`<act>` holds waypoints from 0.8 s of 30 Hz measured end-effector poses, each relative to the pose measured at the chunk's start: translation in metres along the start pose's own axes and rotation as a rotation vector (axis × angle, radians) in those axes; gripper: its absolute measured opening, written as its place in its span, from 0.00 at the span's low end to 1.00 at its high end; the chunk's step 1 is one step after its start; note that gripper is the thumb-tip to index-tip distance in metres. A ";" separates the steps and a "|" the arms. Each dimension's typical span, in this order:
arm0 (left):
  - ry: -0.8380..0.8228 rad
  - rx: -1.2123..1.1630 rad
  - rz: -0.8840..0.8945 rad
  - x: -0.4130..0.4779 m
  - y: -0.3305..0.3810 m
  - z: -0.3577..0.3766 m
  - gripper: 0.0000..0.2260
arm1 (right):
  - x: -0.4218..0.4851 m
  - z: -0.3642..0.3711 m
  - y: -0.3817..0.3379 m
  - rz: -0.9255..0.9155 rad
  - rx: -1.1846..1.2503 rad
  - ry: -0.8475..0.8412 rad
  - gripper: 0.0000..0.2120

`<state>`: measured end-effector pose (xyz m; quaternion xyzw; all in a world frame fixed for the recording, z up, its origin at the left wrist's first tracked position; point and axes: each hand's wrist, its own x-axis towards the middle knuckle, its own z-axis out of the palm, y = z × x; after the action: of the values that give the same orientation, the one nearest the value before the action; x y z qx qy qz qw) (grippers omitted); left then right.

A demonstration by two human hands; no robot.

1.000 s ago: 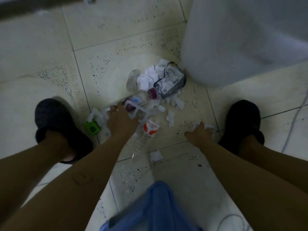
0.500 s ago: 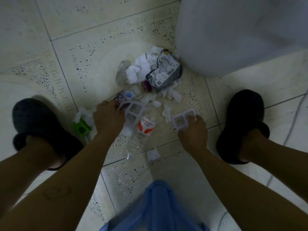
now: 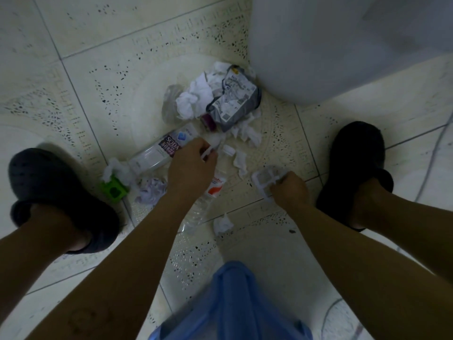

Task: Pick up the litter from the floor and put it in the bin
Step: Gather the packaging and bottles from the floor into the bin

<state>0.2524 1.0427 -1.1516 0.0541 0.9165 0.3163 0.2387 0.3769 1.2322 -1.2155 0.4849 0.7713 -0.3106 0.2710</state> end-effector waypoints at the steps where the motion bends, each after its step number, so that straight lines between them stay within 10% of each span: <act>1: -0.001 0.008 -0.001 0.000 0.000 -0.002 0.06 | -0.001 -0.001 0.002 -0.019 0.000 0.017 0.15; 24: 0.243 0.134 0.236 -0.077 0.204 -0.206 0.09 | -0.225 -0.268 -0.148 -0.786 -0.109 0.257 0.10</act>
<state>0.2119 1.0709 -0.8556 0.1387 0.9449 0.2845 0.0834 0.2961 1.2506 -0.8447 0.1735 0.9406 -0.2858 0.0586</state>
